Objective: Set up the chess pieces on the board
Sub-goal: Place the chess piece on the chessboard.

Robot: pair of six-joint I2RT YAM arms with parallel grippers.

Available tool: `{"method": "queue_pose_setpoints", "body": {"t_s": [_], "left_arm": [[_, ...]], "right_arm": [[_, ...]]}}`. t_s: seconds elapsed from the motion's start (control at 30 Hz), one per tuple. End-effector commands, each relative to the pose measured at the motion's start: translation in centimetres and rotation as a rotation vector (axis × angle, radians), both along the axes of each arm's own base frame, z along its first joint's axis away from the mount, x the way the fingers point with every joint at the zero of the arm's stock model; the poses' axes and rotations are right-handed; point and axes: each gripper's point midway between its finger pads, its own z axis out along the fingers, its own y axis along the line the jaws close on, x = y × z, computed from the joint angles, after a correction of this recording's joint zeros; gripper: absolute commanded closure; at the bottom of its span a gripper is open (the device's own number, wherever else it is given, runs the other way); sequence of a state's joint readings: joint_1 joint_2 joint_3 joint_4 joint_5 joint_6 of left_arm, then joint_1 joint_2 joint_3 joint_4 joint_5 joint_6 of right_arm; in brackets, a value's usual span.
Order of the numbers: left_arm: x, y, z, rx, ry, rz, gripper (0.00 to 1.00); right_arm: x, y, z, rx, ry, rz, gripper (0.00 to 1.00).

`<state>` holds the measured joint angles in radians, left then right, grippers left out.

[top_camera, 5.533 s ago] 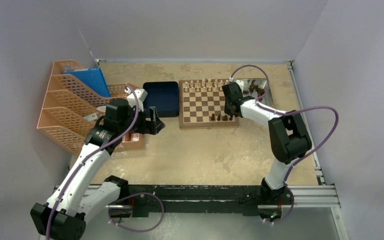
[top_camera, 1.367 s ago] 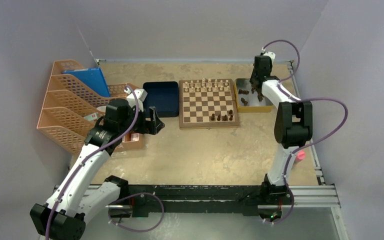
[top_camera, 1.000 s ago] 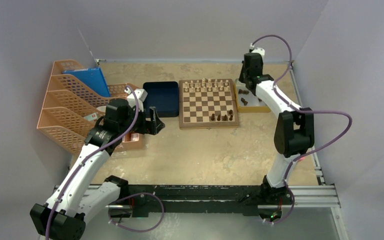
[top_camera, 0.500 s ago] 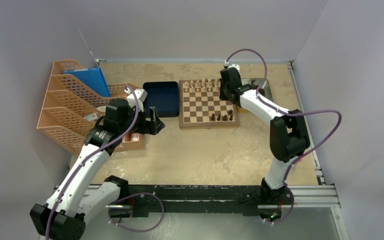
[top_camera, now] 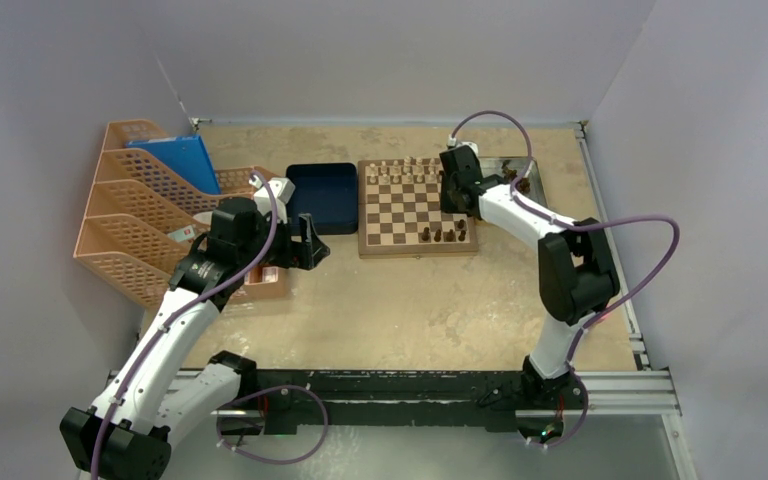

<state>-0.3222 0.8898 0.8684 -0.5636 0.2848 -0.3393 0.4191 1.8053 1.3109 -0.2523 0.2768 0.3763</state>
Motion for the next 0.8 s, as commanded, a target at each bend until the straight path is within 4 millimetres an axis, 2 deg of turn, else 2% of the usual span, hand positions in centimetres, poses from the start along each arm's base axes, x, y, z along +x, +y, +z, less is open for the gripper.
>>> {"method": "queue_pose_setpoints", "body": {"t_s": [0.0,0.37,0.77], "left_arm": [[0.1,-0.4,0.6,-0.017,-0.032,-0.02,0.17],[0.1,-0.4,0.7,-0.018,-0.034,-0.02,0.17],[0.1,-0.3,0.6,-0.013,-0.032,-0.011,0.17]], "right_arm": [[-0.5,0.3,0.2,0.004,0.004,0.021,0.85],[-1.4,0.3,-2.4,-0.037,0.08,0.047,0.84],[-2.1,0.5,-3.0,-0.065,0.104,0.054,0.84]]}}
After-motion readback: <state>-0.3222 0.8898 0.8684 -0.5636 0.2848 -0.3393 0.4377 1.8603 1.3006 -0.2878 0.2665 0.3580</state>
